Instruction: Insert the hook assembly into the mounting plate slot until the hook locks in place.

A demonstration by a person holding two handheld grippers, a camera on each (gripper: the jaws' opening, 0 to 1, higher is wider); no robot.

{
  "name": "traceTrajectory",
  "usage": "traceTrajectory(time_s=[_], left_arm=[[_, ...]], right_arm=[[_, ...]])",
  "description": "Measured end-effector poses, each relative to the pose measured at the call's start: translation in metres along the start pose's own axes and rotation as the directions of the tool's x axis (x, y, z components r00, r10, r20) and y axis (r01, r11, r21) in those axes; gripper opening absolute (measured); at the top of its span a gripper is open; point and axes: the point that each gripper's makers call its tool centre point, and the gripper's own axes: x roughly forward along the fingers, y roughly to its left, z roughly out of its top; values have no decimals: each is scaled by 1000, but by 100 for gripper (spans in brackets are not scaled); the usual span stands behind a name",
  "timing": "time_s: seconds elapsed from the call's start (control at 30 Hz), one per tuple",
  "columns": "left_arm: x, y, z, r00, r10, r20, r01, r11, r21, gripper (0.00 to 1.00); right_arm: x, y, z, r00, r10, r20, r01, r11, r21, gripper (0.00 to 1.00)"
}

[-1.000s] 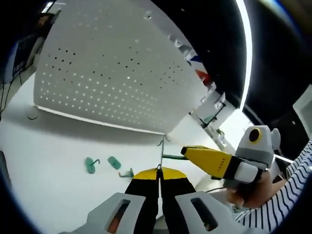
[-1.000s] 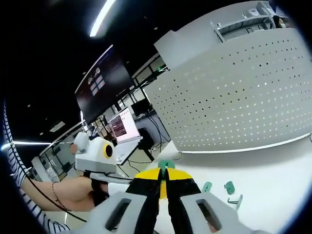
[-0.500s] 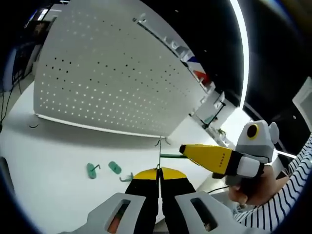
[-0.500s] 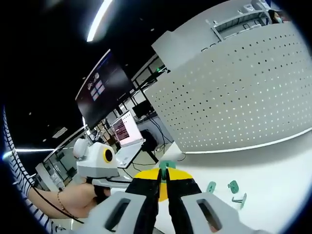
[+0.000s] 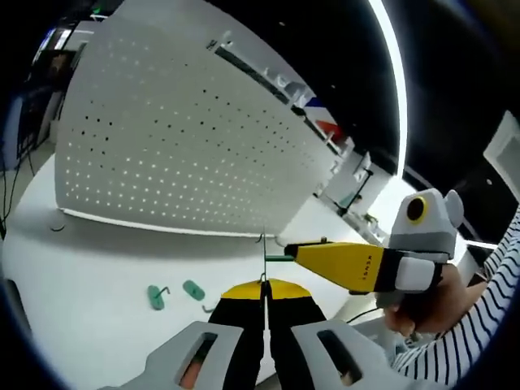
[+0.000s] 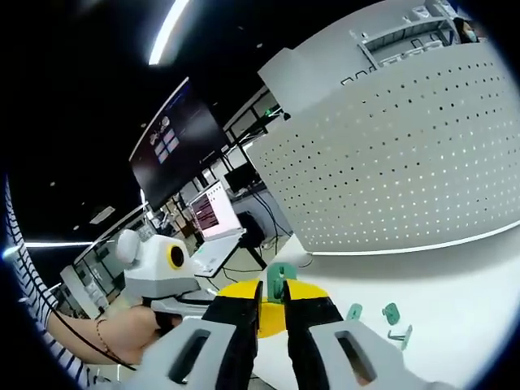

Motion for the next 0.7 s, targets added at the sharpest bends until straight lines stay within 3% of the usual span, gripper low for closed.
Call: traceTrajectory(time_s=[0.2,0.27,0.33,0.43,0.7], left_arm=[[0,0,4,1000,3,10,-3,1000,27,1],[1,-2,4,1000,3,8,-3,999,48,1],[3,0,1,1000,22,-15,-21,996,89,1],[1,1,11,999,31,14,-32,992,122,1],[-1,1,21,998,58,38,-65,972,227,1]], right_arm=[[-2,-1,3,1000,-9,9,9,1000,0,11],[0,1,7,1000,6,23,-6,1000,-17,5],[6,-10,7,999,-44,-3,44,994,-96,0],[9,-6,14,1000,-15,-9,14,1000,-7,1],[12,-3,14,1000,-4,-27,4,1000,7,1]])
